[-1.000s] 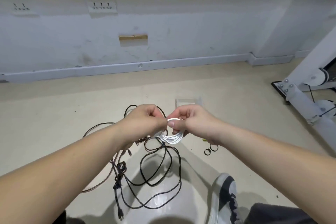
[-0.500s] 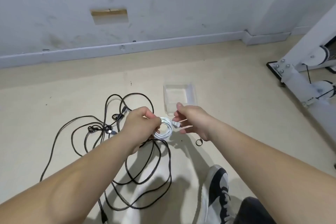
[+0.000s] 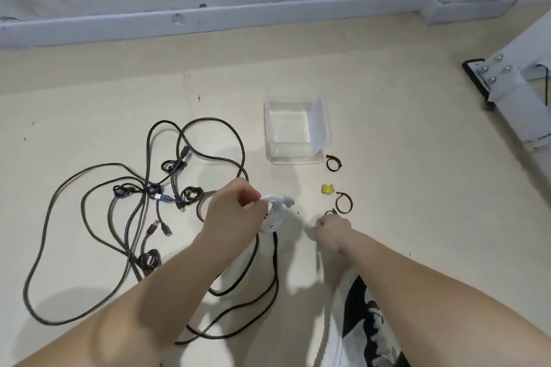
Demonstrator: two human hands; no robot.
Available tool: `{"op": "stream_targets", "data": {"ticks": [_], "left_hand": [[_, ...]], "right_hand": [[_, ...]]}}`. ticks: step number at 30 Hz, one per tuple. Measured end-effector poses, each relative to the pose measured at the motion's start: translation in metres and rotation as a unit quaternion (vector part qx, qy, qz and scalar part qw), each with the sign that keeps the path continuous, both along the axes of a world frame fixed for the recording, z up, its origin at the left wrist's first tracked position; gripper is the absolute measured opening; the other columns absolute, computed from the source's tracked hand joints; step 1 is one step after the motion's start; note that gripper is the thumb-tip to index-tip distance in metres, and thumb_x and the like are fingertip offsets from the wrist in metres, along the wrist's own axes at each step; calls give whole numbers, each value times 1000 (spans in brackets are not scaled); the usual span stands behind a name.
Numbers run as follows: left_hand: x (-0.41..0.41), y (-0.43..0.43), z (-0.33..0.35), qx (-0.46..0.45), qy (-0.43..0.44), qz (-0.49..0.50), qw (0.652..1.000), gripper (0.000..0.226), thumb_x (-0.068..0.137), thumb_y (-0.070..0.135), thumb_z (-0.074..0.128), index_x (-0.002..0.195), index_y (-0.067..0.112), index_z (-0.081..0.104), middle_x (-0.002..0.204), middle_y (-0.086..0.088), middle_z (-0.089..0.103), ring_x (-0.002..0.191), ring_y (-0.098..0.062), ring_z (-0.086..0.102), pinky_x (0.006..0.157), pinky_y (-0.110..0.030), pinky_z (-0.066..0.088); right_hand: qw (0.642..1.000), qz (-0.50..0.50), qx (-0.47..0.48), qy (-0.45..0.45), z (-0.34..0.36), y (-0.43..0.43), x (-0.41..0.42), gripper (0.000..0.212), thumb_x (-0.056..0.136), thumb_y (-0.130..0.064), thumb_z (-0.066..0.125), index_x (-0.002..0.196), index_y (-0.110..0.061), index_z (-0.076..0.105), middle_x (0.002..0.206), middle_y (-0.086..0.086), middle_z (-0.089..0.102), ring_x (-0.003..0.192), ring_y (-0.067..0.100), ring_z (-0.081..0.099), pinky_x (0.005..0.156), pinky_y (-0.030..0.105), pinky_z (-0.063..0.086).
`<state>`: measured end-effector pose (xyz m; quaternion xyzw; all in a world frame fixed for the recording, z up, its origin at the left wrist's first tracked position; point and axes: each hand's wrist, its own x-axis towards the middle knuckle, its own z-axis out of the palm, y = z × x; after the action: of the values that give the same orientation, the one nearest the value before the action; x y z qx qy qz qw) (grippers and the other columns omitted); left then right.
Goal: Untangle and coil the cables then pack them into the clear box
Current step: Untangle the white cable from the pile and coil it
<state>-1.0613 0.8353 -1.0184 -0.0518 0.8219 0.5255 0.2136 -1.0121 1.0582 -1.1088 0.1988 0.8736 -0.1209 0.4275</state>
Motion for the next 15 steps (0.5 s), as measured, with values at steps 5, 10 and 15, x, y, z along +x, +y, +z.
{"op": "stream_targets", "data": {"ticks": [5,10,15], "left_hand": [[1,-5,-7,7,-14,1,1000,13,81,20,74,76,18,62,78,-6,64,60,-7,50,61,-25,43],[0,-13,0,23,-23,21,999,13,76,23,74,75,18,62,77,-8,64,63,-10,52,62,-27,44],[-4,-32,27,14,-30,18,999,13,86,20,67,77,27,60,76,-11,63,57,-13,51,54,-26,42]], "right_hand": [[1000,1,14,17,-17,9,7,36,96,-25,49,127,-12,61,143,11,43,144,29,27,115,30,27],[983,-81,54,156,-3,-5,6,22,89,-30,54,86,-13,67,101,6,69,109,28,58,86,32,45],[912,-291,-180,226,40,-39,-22,13,83,-3,68,81,-15,66,83,4,71,66,21,64,64,32,53]]}}
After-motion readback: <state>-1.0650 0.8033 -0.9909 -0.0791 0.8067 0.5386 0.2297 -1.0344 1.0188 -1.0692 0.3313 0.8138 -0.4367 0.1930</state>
